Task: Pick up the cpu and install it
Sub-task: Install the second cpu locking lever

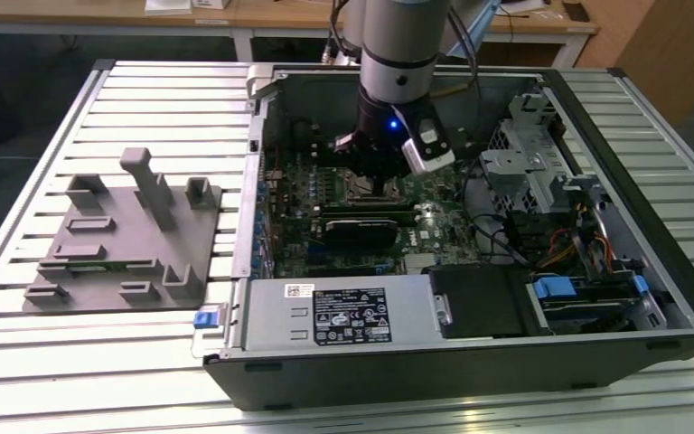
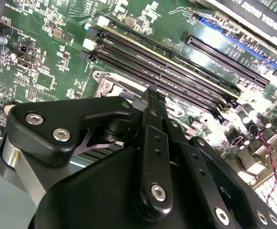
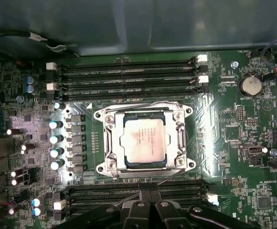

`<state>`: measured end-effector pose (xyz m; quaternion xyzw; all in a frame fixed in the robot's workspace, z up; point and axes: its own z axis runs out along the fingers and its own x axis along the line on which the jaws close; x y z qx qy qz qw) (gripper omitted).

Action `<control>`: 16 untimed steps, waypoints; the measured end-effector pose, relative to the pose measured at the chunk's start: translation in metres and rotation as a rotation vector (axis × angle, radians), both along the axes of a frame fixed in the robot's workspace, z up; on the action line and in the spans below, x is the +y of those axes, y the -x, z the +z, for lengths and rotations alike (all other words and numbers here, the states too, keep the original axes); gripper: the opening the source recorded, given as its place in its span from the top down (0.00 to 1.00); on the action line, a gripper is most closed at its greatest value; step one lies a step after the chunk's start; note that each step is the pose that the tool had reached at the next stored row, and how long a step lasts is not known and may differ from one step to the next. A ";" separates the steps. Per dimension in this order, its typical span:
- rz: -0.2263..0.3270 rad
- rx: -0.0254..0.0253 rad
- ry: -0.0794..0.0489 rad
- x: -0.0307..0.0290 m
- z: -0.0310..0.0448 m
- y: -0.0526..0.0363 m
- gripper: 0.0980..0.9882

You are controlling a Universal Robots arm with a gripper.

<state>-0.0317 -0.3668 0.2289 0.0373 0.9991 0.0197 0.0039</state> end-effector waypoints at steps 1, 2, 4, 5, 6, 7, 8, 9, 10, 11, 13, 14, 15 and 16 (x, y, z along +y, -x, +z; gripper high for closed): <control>0.000 0.0000 0.000 -0.0005 -0.0001 0.0000 0.99; 0.000 -0.0001 0.000 -0.0007 -0.0002 0.0001 0.99; 0.000 -0.0001 0.000 -0.0011 -0.0002 0.0004 0.99; 0.000 0.0000 0.000 -0.0011 -0.0002 0.0007 0.99; 0.000 -0.0001 0.000 -0.0013 -0.0002 0.0014 0.99; 0.000 0.0000 0.000 -0.0013 -0.0002 0.0021 0.99; 0.000 -0.0001 0.000 -0.0014 -0.0003 0.0027 0.99; 0.000 0.0000 0.000 -0.0015 -0.0004 0.0036 0.99; 0.000 0.0000 0.000 -0.0016 -0.0005 0.0045 0.99; 0.000 0.0000 0.000 -0.0016 -0.0006 0.0054 0.99; 0.000 0.0000 0.000 -0.0016 -0.0010 0.0069 0.99; 0.000 0.0000 0.000 -0.0017 -0.0012 0.0075 0.99; 0.000 0.0000 0.000 -0.0017 -0.0014 0.0078 0.99; 0.000 0.0000 0.000 -0.0017 -0.0017 0.0078 0.99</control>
